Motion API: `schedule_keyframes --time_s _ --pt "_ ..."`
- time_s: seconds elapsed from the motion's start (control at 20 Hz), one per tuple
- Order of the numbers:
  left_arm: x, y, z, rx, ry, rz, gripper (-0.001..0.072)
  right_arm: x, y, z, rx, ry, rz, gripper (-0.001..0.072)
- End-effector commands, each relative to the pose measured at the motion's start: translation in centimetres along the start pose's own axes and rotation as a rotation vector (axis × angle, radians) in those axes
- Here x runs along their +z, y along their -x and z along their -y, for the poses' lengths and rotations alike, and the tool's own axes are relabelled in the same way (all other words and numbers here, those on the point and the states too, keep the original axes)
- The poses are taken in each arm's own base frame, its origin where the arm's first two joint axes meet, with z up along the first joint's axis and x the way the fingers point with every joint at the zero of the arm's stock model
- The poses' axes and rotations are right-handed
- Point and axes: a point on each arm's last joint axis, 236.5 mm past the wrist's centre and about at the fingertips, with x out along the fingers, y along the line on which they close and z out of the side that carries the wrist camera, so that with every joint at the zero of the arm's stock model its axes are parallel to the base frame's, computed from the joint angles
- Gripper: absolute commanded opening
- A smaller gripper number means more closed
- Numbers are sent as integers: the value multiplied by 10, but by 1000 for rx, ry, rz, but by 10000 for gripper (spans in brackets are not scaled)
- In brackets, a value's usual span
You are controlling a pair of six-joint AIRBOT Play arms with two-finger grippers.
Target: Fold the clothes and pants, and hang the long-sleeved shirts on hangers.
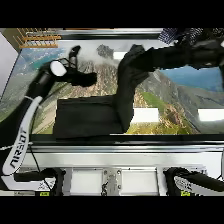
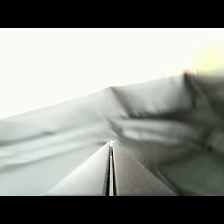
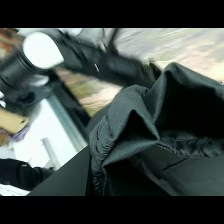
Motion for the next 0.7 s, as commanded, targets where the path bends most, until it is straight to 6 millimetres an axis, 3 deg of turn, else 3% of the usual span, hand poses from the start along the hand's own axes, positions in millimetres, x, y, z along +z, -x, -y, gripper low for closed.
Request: schedule_keyframes --time_s 0.0,0.25,0.4,0.45,0.55,0.65 --pt "44 83 -50 62 56 177 4 -7 -71 -20 95 19 -65 15" --pt "62 197 -115 181 149 372 4 -63 -214 -41 215 -5 -214 14" --pt "57 253 -138 247 189 460 4 -108 -317 -31 175 -14 -194 16" --pt "55 267 -143 265 201 484 3 -118 -354 -22 135 21 -133 66" --pt "50 289 -146 290 212 518 4 -139 -403 -14 92 24 -58 712" --pt "48 303 -148 308 215 544 3 -158 -419 -19 97 -1 -62 720"
